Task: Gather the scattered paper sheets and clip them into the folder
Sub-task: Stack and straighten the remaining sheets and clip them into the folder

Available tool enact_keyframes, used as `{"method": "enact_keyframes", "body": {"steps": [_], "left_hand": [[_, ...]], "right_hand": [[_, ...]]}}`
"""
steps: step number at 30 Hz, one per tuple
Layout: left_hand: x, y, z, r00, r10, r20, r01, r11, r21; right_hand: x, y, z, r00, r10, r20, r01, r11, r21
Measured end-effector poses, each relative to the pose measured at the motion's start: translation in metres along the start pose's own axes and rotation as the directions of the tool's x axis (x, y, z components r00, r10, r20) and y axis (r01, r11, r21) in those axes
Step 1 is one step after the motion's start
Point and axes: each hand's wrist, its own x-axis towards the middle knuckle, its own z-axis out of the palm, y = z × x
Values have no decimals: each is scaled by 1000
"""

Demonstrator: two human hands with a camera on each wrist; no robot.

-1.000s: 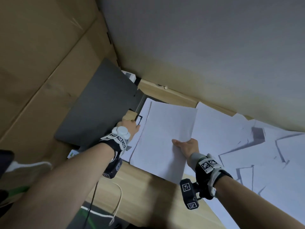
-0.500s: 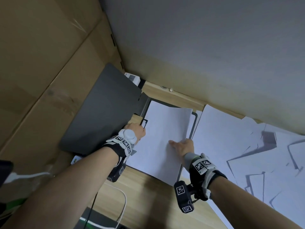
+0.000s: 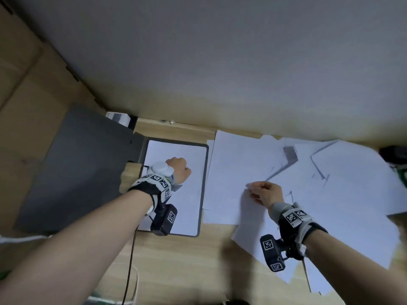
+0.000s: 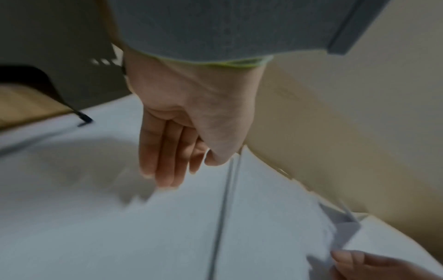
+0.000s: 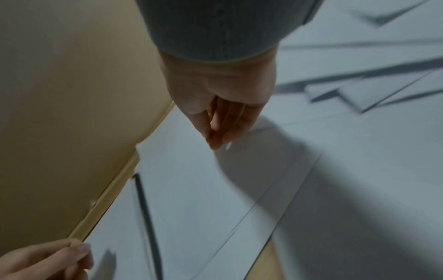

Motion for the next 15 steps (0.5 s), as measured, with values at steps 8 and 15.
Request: {"method": "enact_keyframes", "body": {"steps": [8,15], "left_hand": [[-4,143,59,974,217,63,-204,964,-170],[1,230,90,969,241,59,-223,949,-225]], "right_hand": [[0,29,-142,989,-45,-143,42,999,-26],[6,75,-261,894,-176,-413,72,964,-255]]}}
